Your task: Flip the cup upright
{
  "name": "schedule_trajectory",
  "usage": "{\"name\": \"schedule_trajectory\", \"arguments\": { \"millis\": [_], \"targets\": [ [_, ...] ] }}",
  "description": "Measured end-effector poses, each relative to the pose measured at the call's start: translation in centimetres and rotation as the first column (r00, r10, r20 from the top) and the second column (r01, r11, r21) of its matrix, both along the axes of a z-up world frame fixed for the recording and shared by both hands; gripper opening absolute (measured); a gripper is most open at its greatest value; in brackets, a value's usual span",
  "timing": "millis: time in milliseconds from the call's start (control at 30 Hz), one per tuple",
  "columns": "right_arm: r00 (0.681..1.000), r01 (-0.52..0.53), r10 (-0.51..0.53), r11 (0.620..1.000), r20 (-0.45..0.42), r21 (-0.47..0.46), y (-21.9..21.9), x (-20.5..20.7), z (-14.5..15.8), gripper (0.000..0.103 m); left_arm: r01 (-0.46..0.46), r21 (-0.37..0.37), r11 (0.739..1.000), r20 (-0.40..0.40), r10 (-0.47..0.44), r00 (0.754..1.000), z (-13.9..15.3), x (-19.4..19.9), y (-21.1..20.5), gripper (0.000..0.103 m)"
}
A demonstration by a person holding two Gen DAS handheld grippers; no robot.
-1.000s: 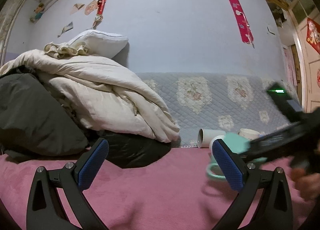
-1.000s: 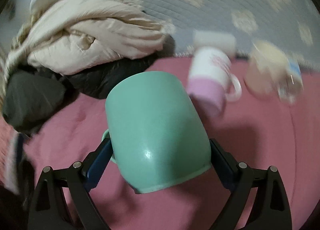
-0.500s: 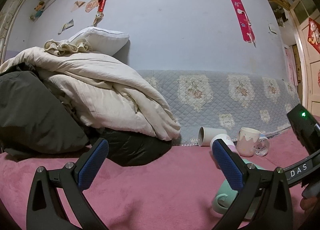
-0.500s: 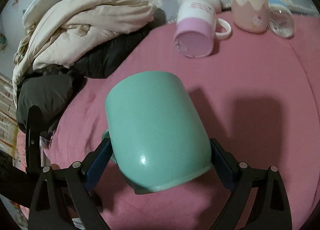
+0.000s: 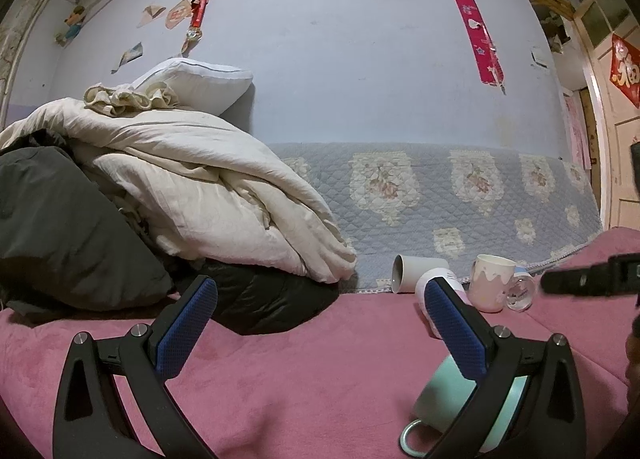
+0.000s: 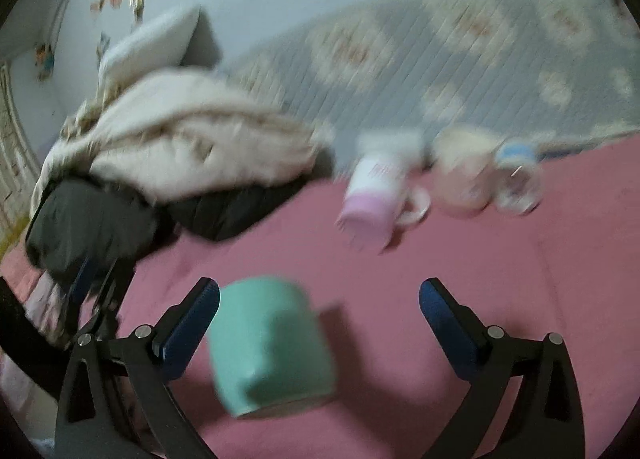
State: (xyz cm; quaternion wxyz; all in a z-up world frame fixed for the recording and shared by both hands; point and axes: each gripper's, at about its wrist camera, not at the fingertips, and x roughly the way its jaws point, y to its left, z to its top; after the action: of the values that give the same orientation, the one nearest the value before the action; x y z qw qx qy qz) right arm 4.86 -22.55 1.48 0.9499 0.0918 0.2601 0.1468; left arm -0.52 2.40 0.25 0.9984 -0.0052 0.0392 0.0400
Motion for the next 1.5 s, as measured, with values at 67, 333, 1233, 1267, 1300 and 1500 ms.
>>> {"name": "schedule_trajectory", "arguments": {
  "millis": [67, 333, 1233, 1267, 1300, 1500],
  "targets": [
    [0.987, 0.116, -0.108, 0.992, 0.118, -0.055, -1.1, -0.7, 0.1, 0.103, -0.001, 0.006, 1.000, 0.004, 0.001, 1.000, 0.0, -0.1, -0.1, 0.103],
    [0.934, 0.227, -0.197, 0.971, 0.297, -0.070, -2.8, -1.5, -1.2, 0.103, -0.001, 0.022, 1.000, 0.006, 0.001, 1.000, 0.0, -0.2, -0.4, 0.103],
    [0.902, 0.285, -0.220, 0.950, 0.372, -0.129, -1.3, -4.1, -2.6, 0.103, 0.188, -0.153, 0.970, -0.133, -0.209, 0.969, 2.0, 0.3, -0.9, 0.103],
    [0.900, 0.288, -0.226, 0.951, 0.371, -0.118, -1.5, -4.1, -2.5, 0.103, 0.218, -0.190, 0.957, -0.170, -0.251, 0.953, 2.1, 1.0, -0.9, 0.103],
    [0.899, 0.290, -0.232, 0.951, 0.372, -0.109, -1.7, -4.2, -2.5, 0.103, 0.235, -0.235, 0.943, -0.205, -0.285, 0.936, 2.0, 1.7, -0.9, 0.103],
    [0.889, 0.298, -0.243, 0.950, 0.389, -0.088, -1.9, -4.7, -2.3, 0.103, 0.196, -0.557, 0.807, -0.368, -0.452, 0.813, -0.7, 6.4, 0.1, 0.103]
  ]
}}
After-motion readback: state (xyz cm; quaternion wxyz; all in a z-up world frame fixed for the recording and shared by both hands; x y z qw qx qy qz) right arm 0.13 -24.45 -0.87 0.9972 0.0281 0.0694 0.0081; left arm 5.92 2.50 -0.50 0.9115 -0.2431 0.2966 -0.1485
